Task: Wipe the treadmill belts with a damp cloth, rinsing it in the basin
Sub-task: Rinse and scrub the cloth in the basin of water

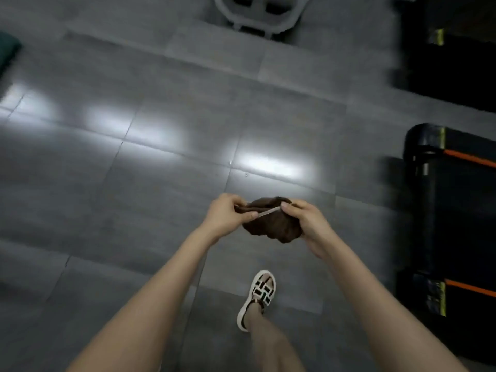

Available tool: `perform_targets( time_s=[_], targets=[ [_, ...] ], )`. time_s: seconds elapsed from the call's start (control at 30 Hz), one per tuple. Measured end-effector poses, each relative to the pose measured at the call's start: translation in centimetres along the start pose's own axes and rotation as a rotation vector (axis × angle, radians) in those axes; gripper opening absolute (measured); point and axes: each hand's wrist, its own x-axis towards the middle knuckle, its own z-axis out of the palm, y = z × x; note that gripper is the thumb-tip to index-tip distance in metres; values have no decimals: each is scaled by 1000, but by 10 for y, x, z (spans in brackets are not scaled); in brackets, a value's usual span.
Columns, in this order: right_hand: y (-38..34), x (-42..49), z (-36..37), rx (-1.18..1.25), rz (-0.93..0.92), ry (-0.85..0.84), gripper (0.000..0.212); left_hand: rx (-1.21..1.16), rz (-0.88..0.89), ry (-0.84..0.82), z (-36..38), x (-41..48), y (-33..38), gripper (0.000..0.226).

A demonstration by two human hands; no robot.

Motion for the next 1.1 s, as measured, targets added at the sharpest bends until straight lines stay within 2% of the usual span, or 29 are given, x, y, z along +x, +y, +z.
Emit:
perform_targets(
  time_s=[0.1, 0.27, 0.53, 0.63, 0.73, 0.87, 0.93, 1.1],
  targets=[
    [-63, 10, -69, 110, -67, 143, 25, -118, 23, -104, 13, 40, 96, 15],
    [-173, 37, -155, 179, -138, 228, 20, -146, 107, -134, 14, 112, 245, 16],
    [-347, 110, -277, 246, -209, 261, 8, -101, 212, -317, 7, 271, 460, 18],
    [-398, 144, -332, 263, -226, 406, 9, -23, 252, -287, 8, 342, 533, 22],
    [-435, 171, -392, 282, -202, 619, 12, 8, 298, -235, 13, 412, 601, 4],
    [-464, 197, -486, 298, -143, 814, 2, 109, 404, -243, 46, 494, 694, 16],
    [-472, 215, -539, 323, -119, 896, 7, 152, 443, -265, 73, 533, 739, 19],
    [-497, 271, -662, 311, -29, 997, 6, 231, 557, -288, 154, 618, 840, 20]
  ],
)
